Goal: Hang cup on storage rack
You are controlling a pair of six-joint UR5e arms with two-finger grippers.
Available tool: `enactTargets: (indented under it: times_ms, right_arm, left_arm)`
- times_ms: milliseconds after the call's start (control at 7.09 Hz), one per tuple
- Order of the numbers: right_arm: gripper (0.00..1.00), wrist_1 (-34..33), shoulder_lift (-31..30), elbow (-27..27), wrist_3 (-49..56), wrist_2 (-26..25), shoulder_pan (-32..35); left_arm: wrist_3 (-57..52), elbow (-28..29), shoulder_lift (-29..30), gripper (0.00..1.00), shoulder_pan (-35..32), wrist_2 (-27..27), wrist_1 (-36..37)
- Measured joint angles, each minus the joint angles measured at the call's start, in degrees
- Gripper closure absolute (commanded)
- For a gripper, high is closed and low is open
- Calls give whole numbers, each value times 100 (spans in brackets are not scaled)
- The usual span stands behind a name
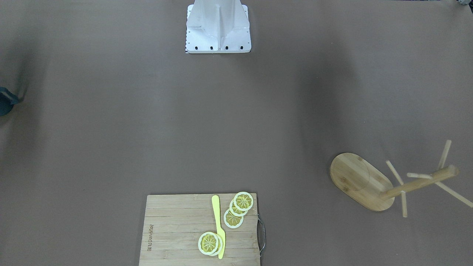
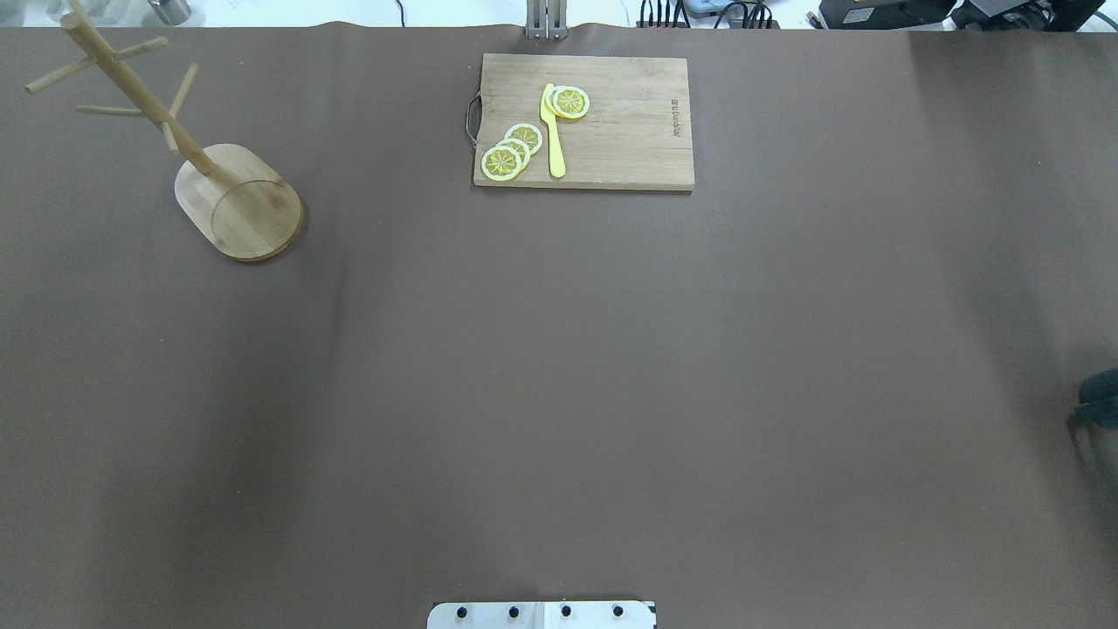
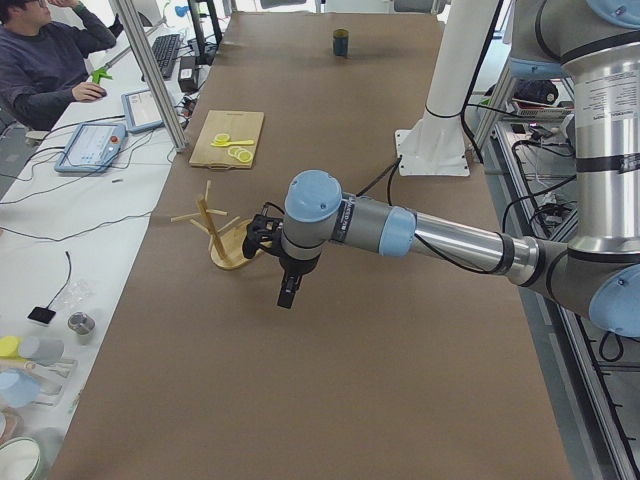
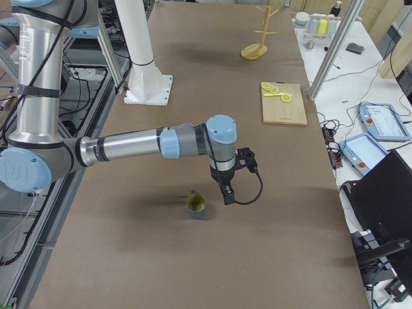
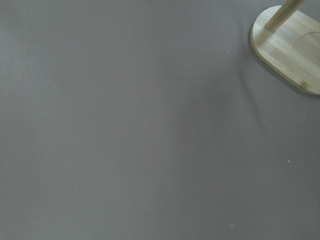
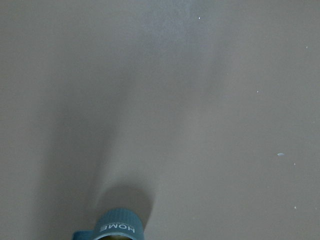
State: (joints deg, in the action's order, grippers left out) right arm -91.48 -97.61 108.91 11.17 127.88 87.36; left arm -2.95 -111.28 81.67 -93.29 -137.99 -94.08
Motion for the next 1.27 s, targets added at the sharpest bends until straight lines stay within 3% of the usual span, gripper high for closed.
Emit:
enactTargets:
  times_ms: [282,1128,1269]
  right_arm:
    - [0,244,-123,-23,26,298,0]
    - [0,1523,-938,-547,-360,564,-282]
    - [0,1996,-969,-797,-642,546,-454]
  left_arm:
    - [15,613,220,1,3,16,-1087]
    - [21,825,219,1,3,17,-1762]
    - [24,817,215,1,-1,18,-1768]
